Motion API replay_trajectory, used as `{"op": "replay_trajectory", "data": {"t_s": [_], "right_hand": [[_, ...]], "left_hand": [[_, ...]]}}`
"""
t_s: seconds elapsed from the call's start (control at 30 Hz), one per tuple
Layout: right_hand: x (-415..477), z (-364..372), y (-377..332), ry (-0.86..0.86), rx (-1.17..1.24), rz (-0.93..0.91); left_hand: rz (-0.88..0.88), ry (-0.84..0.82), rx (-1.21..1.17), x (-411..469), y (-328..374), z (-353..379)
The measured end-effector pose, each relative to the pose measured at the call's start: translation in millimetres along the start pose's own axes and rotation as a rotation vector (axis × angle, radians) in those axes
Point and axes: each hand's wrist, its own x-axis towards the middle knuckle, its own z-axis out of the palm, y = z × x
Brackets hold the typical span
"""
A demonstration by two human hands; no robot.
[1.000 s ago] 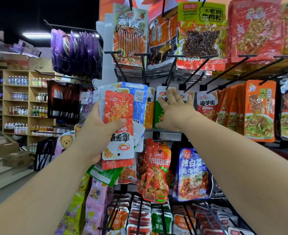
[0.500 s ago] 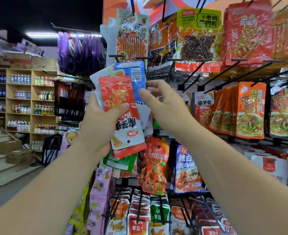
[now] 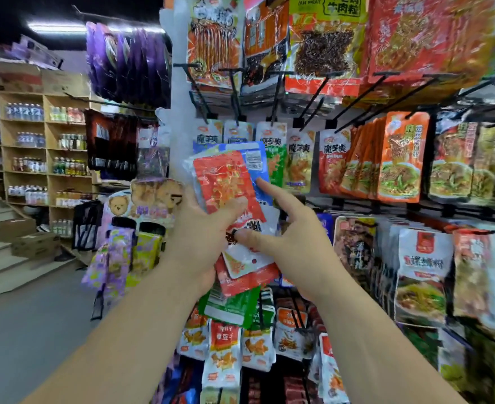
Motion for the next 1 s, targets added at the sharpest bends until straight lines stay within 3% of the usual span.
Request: {"op": "replay_trajectory", "data": {"t_s": [0.17,0.33,0.67,0.87,1.0], "right_hand": [[-33.3,-5.8,32.8,0.051,0.118,0.064],[-58.8,-13.3,44.7,0.061,0.210,0.136],[-83.9,-25.1,50.9,0.156,0.361,0.150],[-88.6,-25.9,51.3,0.103,0.362,0.154],[-91.7,-27.8,52.4,0.226,0.298,0.291]], "left_hand": [[-0.103,-0.035,-0.054,-25.3,-25.7,11.1],[-0.217,0.035,-0.028,-42.8,-36.2,22.2],[-0.173,-0.229,0.014,-61.3,-46.9,17.0],[-0.166,-0.176,-0.001,-69.8,-52.0,16.1],[-0.143,-0.158,-0.018,-73.3,-51.4,14.2]]}}
